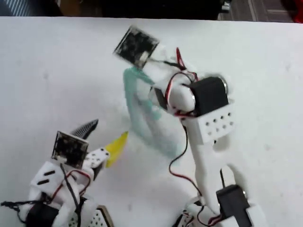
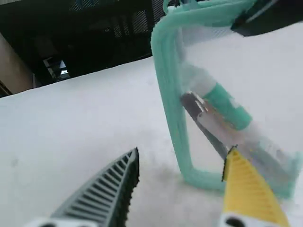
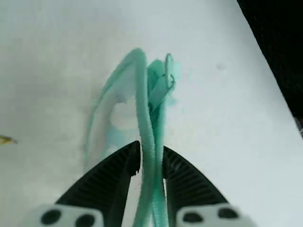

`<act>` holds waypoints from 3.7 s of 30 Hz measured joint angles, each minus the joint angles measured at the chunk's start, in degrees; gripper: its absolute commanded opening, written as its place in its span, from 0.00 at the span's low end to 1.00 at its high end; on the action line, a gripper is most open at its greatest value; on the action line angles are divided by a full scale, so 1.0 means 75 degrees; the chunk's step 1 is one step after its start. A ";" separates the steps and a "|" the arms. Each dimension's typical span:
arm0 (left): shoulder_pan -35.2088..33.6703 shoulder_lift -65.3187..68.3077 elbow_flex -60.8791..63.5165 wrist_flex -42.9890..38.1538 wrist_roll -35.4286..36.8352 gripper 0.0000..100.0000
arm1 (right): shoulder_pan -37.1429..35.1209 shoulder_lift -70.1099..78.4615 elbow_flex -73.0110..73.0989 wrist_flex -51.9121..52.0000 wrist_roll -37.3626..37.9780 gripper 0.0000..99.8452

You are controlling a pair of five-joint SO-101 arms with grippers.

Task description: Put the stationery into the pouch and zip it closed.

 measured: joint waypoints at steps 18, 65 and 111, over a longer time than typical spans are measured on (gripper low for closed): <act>-0.0434 0.0012 0.1536 -0.1805 0.0000 0.27 | -0.0188 -0.2391 0.3575 0.0012 0.2626 0.02; 0.2403 -0.0023 0.1993 -0.0938 -0.0774 0.27 | 0.0023 -0.6646 0.6927 -0.0844 0.3833 0.02; -0.0422 -0.0012 -0.0094 0.0176 -0.2180 0.27 | -0.0035 -0.6576 0.7385 -0.2239 0.2215 0.02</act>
